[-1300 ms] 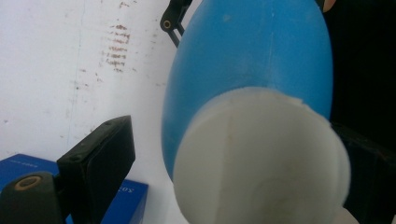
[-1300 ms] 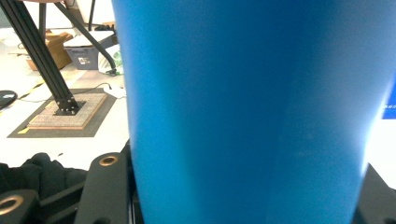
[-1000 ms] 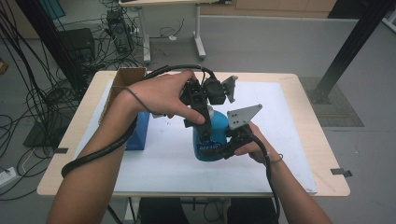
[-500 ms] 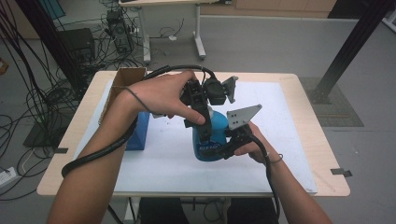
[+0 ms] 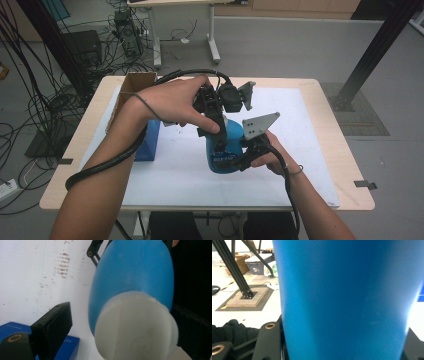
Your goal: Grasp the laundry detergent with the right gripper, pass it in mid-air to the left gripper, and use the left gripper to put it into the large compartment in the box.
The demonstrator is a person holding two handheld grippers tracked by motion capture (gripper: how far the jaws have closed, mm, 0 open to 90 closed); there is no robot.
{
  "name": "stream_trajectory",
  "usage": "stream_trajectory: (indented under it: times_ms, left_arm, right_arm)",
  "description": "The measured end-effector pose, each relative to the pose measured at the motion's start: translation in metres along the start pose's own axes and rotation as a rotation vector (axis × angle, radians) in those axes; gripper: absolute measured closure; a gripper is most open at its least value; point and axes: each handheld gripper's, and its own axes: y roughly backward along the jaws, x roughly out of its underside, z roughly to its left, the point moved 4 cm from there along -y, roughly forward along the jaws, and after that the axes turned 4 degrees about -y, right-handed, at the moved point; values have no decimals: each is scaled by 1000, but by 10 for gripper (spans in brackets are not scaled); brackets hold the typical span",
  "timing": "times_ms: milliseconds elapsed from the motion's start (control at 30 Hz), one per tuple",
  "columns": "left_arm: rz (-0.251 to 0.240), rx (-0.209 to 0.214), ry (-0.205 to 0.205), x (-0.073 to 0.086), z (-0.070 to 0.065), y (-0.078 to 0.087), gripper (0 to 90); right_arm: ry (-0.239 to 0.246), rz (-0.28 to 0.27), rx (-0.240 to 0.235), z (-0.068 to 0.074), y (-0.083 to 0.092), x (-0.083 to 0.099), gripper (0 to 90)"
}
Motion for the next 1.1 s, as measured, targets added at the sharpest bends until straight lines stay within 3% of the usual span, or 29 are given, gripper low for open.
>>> stream_trajectory:
  times_ms: [1100]
  left_arm:
    - [-3,11,-13,-5,-1,-2,106]
  right_arm:
    - [19,-4,-12,1,-1,-4,417]
